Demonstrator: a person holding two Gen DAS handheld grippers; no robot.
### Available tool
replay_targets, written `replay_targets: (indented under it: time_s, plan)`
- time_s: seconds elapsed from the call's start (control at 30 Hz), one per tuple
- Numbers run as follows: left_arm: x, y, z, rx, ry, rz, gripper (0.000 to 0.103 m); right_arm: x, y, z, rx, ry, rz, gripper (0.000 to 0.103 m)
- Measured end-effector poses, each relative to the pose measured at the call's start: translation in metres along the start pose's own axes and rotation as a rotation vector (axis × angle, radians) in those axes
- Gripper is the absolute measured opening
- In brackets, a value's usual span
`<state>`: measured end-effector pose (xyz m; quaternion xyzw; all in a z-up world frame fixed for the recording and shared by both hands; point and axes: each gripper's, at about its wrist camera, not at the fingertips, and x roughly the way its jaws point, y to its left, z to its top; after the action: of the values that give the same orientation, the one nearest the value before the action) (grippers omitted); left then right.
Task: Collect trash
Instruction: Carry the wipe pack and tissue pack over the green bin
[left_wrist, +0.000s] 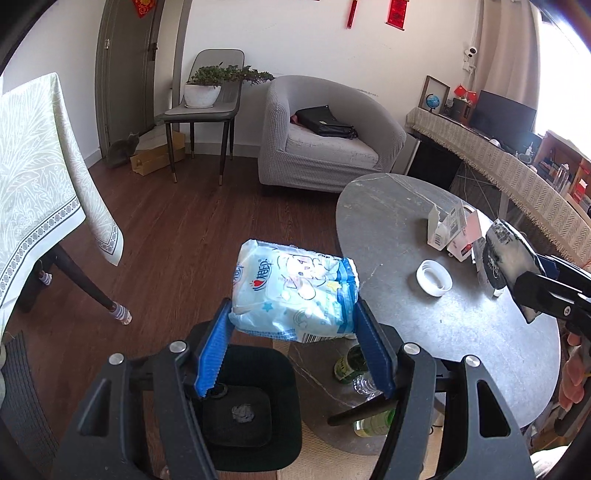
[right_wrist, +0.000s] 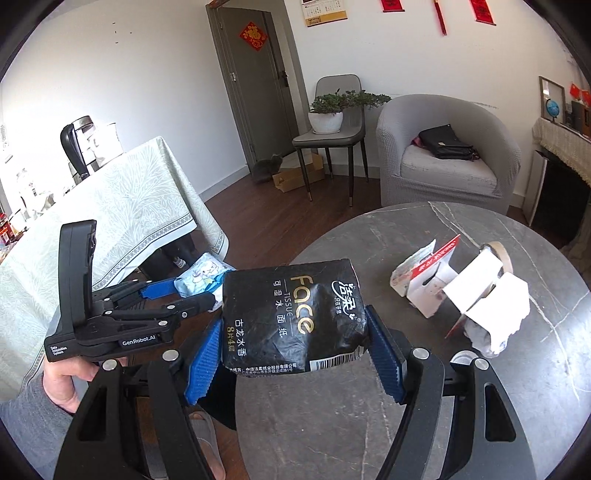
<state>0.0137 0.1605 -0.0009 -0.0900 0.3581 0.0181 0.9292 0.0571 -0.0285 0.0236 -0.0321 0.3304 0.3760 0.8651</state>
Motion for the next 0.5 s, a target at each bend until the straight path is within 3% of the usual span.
replay_targets:
  time_s: [0.5]
  plan:
    - [0.029, 0.076, -0.048, -0.07, 0.18, 0.066, 0.068, 0.063, 0.06, -0.002, -0.077, 0.11, 0.069, 0.073]
